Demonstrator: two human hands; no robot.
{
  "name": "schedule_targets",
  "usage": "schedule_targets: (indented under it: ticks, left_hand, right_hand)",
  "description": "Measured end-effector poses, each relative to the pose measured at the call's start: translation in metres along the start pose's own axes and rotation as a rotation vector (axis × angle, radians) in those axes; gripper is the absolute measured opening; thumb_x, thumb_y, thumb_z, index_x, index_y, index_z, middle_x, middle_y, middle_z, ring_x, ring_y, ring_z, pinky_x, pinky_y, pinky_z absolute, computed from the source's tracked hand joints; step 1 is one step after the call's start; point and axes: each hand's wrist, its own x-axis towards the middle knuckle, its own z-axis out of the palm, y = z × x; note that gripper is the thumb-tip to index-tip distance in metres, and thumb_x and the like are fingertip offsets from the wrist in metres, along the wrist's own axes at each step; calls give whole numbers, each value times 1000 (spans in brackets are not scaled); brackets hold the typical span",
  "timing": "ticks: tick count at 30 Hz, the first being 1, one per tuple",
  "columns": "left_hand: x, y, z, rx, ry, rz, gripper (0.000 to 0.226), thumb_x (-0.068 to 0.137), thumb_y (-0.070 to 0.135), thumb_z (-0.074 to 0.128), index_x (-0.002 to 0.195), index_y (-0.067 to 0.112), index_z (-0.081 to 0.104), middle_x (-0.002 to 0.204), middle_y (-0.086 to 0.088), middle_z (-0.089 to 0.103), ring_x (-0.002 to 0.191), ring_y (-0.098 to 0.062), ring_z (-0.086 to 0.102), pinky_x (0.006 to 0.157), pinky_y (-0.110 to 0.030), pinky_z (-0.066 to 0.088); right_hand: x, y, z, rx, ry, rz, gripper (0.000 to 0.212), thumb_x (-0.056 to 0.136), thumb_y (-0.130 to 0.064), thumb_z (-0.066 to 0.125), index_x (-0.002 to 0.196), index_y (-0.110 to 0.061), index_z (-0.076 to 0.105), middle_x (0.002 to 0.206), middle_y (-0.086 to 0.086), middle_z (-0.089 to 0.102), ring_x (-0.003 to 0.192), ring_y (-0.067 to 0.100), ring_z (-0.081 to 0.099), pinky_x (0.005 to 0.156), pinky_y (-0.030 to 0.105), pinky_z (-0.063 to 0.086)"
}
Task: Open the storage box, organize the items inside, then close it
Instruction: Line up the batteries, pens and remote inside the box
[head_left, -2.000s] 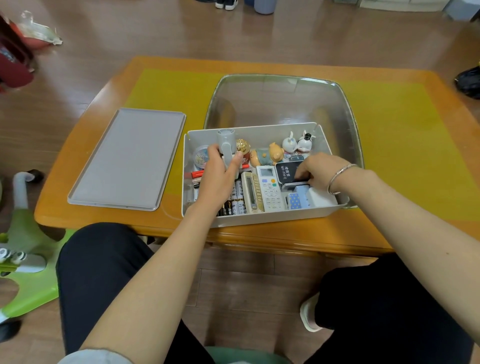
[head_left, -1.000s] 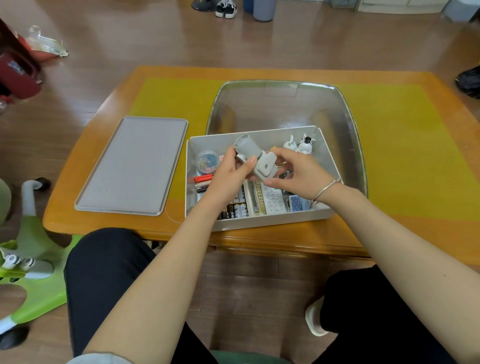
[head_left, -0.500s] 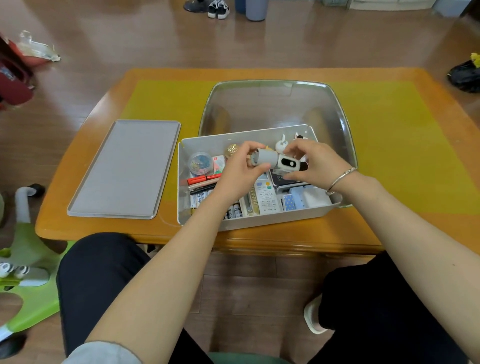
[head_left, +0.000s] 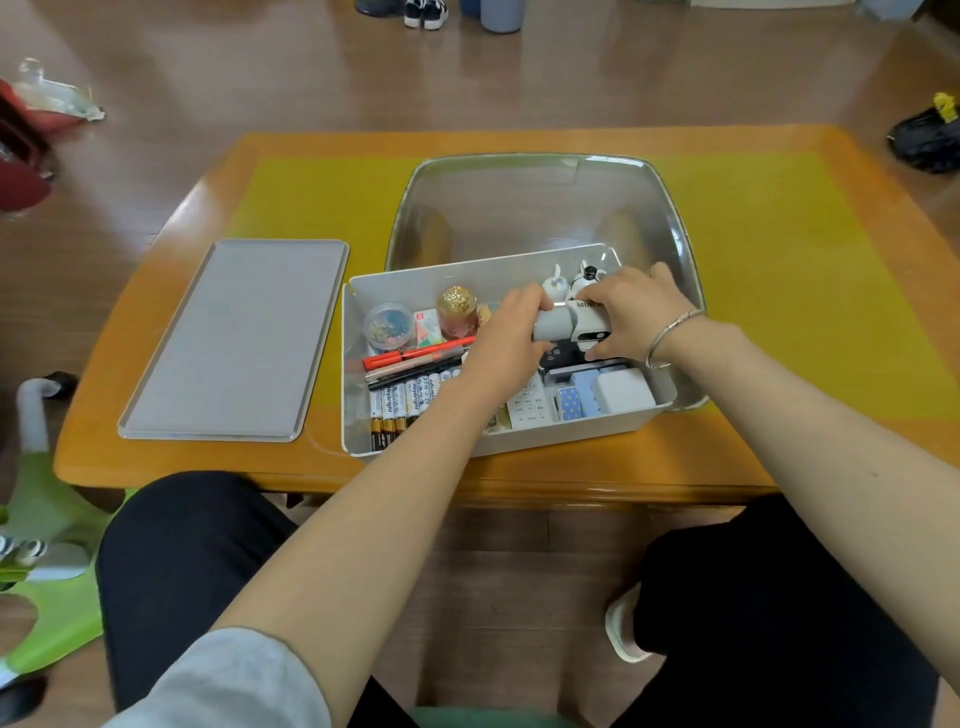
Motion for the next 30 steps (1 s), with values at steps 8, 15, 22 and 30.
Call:
schedule_targets:
  ticks: [8, 15, 22, 30]
  left_hand:
    - [5, 3, 12, 149, -28, -28, 37, 80, 7, 69, 109, 14, 47, 113, -7, 52, 95, -29, 54, 86, -47, 45]
    - [1, -4, 14, 189, -61, 57, 36, 89, 19, 65, 123, 13, 56, 123, -8, 54, 107, -26, 53, 87, -34, 42]
    - [-2, -5, 15, 207, -93, 64, 38, 95, 7, 53, 132, 12, 52, 126, -12, 55, 112, -29, 52, 91, -37, 41]
    - [-10, -3, 3, 225, -21, 110, 39, 94, 14, 55, 133, 12, 51, 131, -8, 51, 119, -25, 46, 99, -37, 38]
  right_hand:
    - [1, 7, 5, 41, -91, 13, 37, 75, -28, 71, 110, -29, 59, 97, -3, 56, 104, 23, 50, 76, 37, 23]
    - [-4, 7, 7, -12, -90, 36, 39, 82, -9, 55, 115, -30, 59, 97, -1, 63, 100, 24, 53, 84, 40, 28]
    - [-9, 0, 4, -92, -109, 64, 34, 82, -7, 52, 109, -26, 59, 101, -4, 62, 105, 22, 53, 77, 37, 22]
    - [-22, -14, 10, -21, -50, 151, 38, 87, -17, 52, 125, -22, 53, 133, 2, 48, 122, 26, 38, 92, 41, 29]
